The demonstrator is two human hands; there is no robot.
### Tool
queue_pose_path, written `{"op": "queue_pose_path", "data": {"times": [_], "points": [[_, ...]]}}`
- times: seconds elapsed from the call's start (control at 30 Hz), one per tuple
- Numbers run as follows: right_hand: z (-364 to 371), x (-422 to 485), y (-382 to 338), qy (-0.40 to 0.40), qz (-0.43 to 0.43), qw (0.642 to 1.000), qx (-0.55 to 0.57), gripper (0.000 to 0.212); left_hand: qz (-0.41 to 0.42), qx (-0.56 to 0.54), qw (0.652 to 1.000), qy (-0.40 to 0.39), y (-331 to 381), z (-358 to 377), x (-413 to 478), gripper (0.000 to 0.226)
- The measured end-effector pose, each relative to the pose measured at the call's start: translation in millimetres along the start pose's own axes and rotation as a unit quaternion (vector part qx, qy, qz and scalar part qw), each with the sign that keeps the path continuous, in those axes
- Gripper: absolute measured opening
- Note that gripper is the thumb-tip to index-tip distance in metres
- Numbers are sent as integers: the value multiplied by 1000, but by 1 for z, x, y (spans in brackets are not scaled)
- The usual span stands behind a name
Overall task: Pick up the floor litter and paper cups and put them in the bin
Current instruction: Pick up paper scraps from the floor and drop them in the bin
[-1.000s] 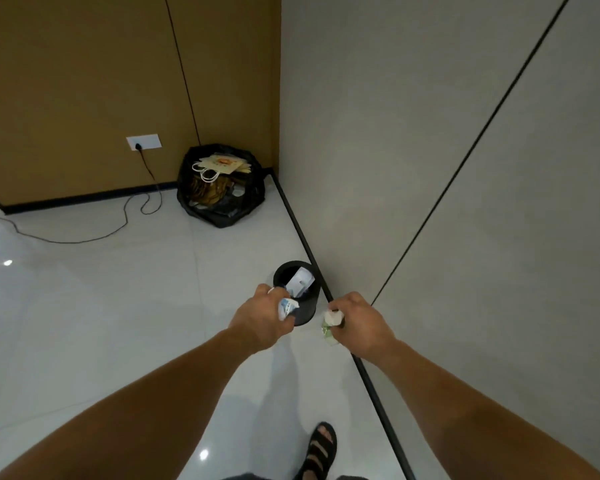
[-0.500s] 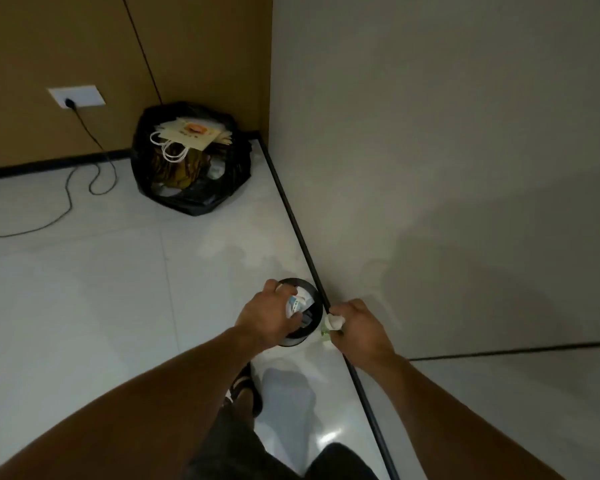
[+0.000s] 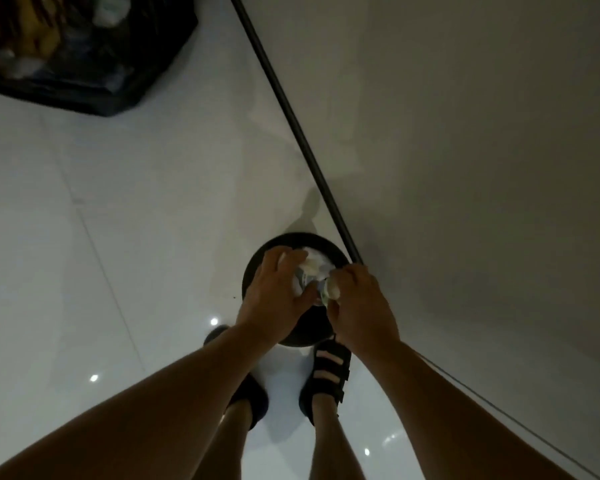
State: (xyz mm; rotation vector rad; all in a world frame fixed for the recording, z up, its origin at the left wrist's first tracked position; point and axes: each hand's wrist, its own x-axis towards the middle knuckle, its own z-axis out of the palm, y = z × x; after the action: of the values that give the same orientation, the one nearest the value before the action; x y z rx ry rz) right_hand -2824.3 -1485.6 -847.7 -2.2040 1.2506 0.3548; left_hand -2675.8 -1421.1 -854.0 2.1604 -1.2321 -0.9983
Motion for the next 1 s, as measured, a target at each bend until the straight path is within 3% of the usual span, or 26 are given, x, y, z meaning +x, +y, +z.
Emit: {"op": "queue_pose_path", "data": {"times": [0.07, 0.13, 0.27, 0.57, 0.73, 1.0], "points": [[38, 16, 17, -9, -14, 1000, 12, 53, 9, 40, 999, -21, -29, 33, 15, 60], [70, 25, 28, -27, -26, 999, 35, 60, 27, 154, 986, -50, -57, 58, 20, 65], [100, 26, 33, -75, -25, 997, -1, 52, 55, 336, 927, -156, -92, 71, 7, 82], [49, 9, 0, -38, -2, 998, 56, 61, -18, 205, 973, -101, -47, 18, 19, 76], [50, 2, -7, -44, -27, 998, 42, 66, -23, 231, 969, -80, -48, 18, 10, 59], [23, -23, 2, -68, -49, 993, -86, 76, -62, 268, 954, -122, -46, 2, -37, 70]]}}
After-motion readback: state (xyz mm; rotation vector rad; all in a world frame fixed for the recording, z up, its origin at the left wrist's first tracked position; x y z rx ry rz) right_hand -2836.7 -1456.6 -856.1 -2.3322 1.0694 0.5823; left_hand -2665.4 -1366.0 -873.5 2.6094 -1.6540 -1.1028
